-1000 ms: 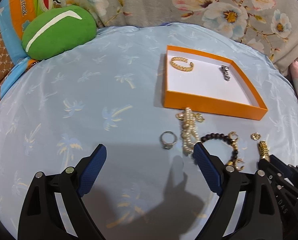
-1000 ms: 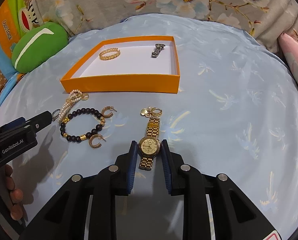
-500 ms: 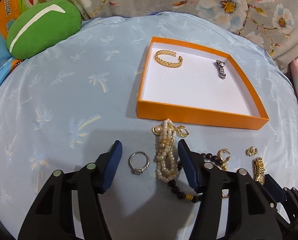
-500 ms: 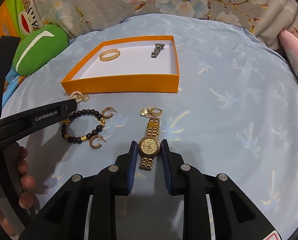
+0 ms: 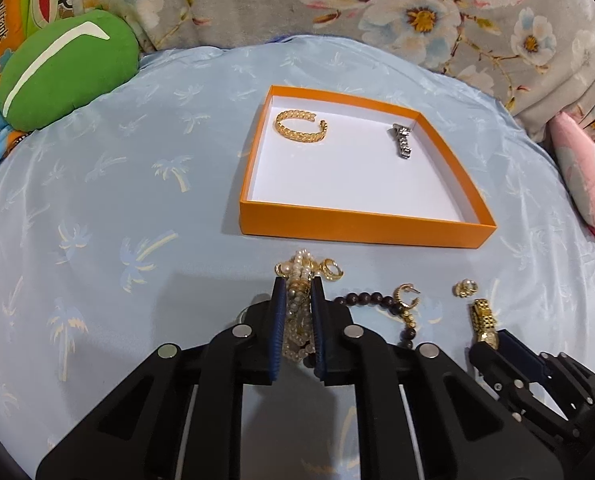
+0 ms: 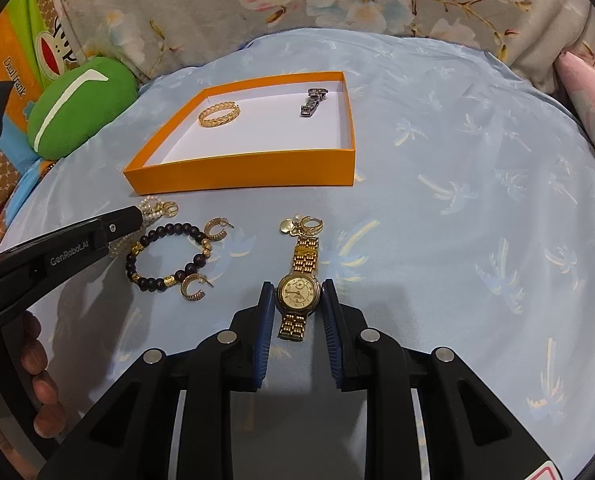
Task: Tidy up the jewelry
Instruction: 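Grasp the pearl pendant with the left tool while the right tool opens off the gold watch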
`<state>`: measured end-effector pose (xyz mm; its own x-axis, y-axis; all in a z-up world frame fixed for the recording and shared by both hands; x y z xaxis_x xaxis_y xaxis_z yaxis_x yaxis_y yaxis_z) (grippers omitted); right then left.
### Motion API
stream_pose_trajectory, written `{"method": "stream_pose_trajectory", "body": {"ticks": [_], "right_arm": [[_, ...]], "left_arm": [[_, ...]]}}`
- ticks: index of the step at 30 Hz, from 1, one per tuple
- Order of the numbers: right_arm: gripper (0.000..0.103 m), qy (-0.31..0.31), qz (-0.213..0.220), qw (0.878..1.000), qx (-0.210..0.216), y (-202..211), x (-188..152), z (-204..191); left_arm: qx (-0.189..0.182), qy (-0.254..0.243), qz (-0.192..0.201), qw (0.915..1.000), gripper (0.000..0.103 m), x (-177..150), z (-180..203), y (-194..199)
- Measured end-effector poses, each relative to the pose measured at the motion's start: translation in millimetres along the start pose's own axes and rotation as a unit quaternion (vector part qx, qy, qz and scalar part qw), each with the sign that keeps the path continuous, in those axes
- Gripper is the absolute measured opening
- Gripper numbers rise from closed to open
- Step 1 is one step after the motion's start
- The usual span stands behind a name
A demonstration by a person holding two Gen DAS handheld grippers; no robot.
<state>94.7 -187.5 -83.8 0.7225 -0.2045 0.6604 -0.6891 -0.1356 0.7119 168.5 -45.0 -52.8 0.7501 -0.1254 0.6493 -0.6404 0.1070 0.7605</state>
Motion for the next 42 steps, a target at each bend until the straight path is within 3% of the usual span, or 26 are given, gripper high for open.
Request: {"method": "stream_pose_trajectory", "body": {"ticks": [11,13,25,30,32,35,40,42], "right_arm": [[0.022,-0.003,0.027,0.999,0.021,19,5,-7],[0.022,0.009,0.026,1.0,0.004,18,3,-7],[0.022,0.009,0.022,1.0,0.014,21,-3,-10],[0.023,0.02,0.001,1.0,0.007,12,-9,-11],[0.025,0.024,-0.001,1.0,0.003,12,-11,-12],[0.038,0.026,0.02,0.999,0.006,21,-7,-14],[0.039,0.032,0.033,0.999,0.014,29,-1,-20],[0.039,0.027,0.027,0.999,0.029,28,-1,-24]], "left_arm": [[-0.015,0.021,0.025,0.9994,0.012,2,-19,38],[-0.008,0.01,0.028,0.9995,0.012,0,-18,39],[-0.029,0.003,0.014,0.9995,0.012,-22,-12,48],[-0.034,-0.001,0.0,0.9994,0.012,-35,-9,44],[-0.037,-0.001,-0.004,0.9993,0.012,-39,-8,43],[-0.037,-0.003,-0.007,0.9993,0.012,-42,-8,42],[-0.042,-0.005,-0.016,0.999,0.014,-47,-9,41],[-0.044,-0.002,-0.01,0.999,0.022,-46,-10,45]]}}
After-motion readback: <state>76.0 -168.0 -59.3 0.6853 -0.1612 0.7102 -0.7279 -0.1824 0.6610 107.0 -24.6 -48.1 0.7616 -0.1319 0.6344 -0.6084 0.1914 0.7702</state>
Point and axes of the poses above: each gripper's, at about its wrist camera, not at the fingertips, and y roughly against the way its jaws point, z to its right, x to its top, the point moved 8 cm from there along -y, roughly the way its jaws point, and after that the axes turned 10 degrees about x, right-handed, at the moved point
